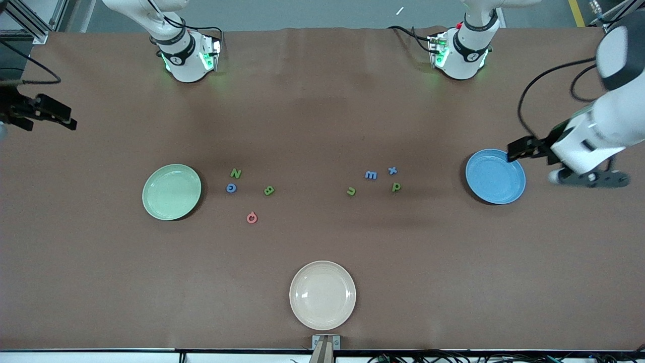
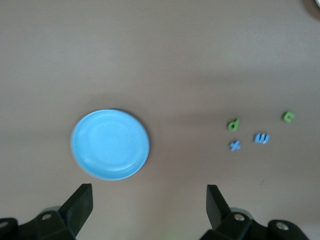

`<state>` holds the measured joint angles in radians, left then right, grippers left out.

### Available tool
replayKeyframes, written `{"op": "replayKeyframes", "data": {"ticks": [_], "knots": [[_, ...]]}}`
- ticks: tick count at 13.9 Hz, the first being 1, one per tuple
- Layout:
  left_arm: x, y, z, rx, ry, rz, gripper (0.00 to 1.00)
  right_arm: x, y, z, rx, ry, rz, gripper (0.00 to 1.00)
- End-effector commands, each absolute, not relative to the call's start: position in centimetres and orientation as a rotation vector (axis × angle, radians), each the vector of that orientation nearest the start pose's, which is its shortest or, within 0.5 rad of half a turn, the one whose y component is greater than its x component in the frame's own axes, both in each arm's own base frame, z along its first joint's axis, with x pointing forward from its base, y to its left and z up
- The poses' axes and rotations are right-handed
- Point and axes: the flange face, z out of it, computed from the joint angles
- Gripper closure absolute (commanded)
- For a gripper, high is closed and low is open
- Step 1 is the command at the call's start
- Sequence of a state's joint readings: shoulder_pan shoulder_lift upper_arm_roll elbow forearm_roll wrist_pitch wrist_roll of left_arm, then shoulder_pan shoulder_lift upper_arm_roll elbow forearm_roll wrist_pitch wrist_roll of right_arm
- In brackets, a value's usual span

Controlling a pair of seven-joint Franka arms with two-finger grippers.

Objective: Sort upper and lower case letters into plates
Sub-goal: 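Reach the right gripper to the blue C while the left gripper reaches the d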

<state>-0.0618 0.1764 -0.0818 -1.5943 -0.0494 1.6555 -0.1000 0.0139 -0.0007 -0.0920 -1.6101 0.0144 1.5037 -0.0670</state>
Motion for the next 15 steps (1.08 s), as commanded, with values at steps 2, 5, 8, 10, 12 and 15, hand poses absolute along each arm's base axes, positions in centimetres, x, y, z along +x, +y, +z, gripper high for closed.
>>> {"op": "replayKeyframes", "data": {"ticks": [2, 5, 8, 10, 12, 15], "knots": [[60.8, -14.6, 45.7, -3.174, -0.081, 0.203, 0.0, 58.5, -5.2, 55.1, -3.125, 0.049, 0.198, 0.0], [59.5, -19.0, 39.6, -3.18, -0.153, 0.121, 0.0, 60.0, -5.0, 52.0, -3.125, 0.05, 0.209, 0.0], [58.2, -21.8, 33.7, -3.199, -0.154, -0.004, 0.0, 61.1, -2.1, 49.9, -3.114, 0.172, 0.155, 0.0], [57.0, -24.4, 28.5, -3.163, -0.052, 0.001, 0.0, 62.1, 1.4, 46.4, -3.083, 0.328, 0.167, 0.0], [55.9, -26.3, 24.9, -3.119, 0.017, 0.014, 0.01, 63.0, 4.3, 41.7, -3.06, 0.423, 0.127, 0.0], [55.0, -27.8, 22.4, -3.114, 0.003, 0.029, 0.01, 64.2, 6.0, 34.4, -3.016, 0.473, 0.094, 0.0]]}}
